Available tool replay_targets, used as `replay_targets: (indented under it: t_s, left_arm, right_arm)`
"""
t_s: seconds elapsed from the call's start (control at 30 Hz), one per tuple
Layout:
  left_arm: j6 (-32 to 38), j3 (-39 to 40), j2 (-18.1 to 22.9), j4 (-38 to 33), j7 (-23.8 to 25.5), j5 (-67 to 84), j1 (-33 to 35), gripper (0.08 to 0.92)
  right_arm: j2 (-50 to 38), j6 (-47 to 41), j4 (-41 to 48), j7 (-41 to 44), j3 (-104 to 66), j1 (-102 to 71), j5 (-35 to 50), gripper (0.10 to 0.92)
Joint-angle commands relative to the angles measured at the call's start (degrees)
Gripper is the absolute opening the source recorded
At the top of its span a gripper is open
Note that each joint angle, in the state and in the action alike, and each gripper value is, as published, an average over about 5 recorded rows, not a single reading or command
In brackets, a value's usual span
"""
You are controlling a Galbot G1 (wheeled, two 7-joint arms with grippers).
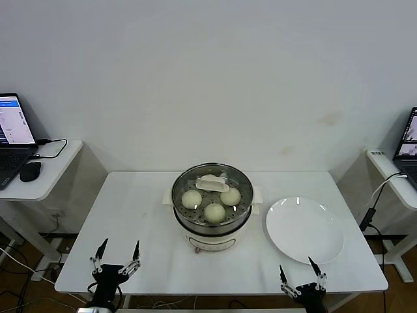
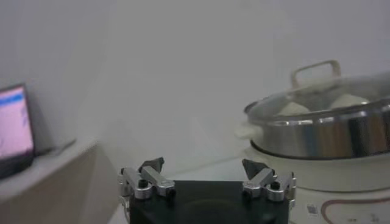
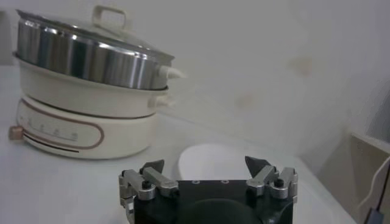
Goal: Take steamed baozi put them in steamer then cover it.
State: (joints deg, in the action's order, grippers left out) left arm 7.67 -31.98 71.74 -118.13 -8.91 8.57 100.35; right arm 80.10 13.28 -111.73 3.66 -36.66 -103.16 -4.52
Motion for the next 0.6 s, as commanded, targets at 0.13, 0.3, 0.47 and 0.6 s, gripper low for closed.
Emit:
replay_targets:
  t_s: [0.13,0.3,0.47,0.6]
  left_arm:
    - [4.85,-2.65,-0.25,1.03,1.1,11.11,4.93,0.823]
    - [4.65,-2.61,-0.11,1.05,1.53,9.86,5.06,0.823]
    - [4.54,-2.54,-0.09,0.85,2.28,9.11,5.51,0.823]
    - [4.26,-2.23,-0.16,1.12,3.27,8.31,5.83,0.823]
  right_arm:
    - [-1.68,-0.84,-1.56,0.73,1.85,-1.19,2.47,0.823]
    - [-1.74,-1.98,-2.78,1.28,2.79,-2.06,3.57,0.823]
    - [-1.87,-2.05,-3.07,1.39,2.81,-2.76,3.92,0.823]
    - [-2.06,-2.2,-2.99,1.37,2.79,-2.87,4.36,0.823]
